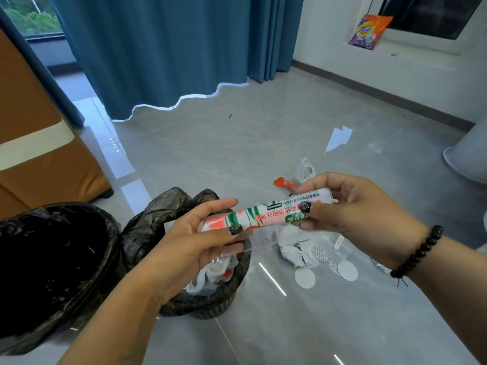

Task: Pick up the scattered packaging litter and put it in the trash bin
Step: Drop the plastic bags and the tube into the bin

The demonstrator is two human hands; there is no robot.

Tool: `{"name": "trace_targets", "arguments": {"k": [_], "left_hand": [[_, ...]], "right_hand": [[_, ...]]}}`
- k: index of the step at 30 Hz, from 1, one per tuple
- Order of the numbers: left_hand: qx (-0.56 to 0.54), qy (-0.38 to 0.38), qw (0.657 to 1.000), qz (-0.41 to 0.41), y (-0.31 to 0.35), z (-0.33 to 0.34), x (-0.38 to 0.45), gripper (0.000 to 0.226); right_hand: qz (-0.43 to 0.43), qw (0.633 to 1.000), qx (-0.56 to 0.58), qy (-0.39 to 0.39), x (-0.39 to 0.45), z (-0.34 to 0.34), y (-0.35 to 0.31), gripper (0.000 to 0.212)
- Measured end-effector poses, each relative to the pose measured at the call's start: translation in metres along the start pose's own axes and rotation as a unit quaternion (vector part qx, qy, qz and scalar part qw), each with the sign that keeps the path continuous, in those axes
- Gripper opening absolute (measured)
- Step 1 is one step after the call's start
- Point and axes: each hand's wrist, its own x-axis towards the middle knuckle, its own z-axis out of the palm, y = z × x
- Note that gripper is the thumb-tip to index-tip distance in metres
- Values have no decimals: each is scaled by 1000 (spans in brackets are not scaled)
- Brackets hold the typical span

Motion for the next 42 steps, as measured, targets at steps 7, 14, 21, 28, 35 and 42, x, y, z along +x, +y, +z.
{"name": "trace_targets", "arguments": {"k": [7,14,21,28,35,42], "left_hand": [[130,59,988,52,-9,4,8,46],[203,78,968,126,-12,9,10,46],[287,123,938,150,-17,-1,9,48],[187,78,979,11,-15,-13,1,35],[477,105,871,-62,-39,-36,0,36],[538,5,838,-92,-50,-49,1,23]], "right_hand": [[17,999,-10,46,0,-1,4,17],[55,978,151,137,2,3,18,19],[125,964,214,93,5,20,24,23],[4,989,97,108,14,24,17,29],[-34,988,-12,148,20,25,22,40],[12,987,54,154,22,32,33,30]]}}
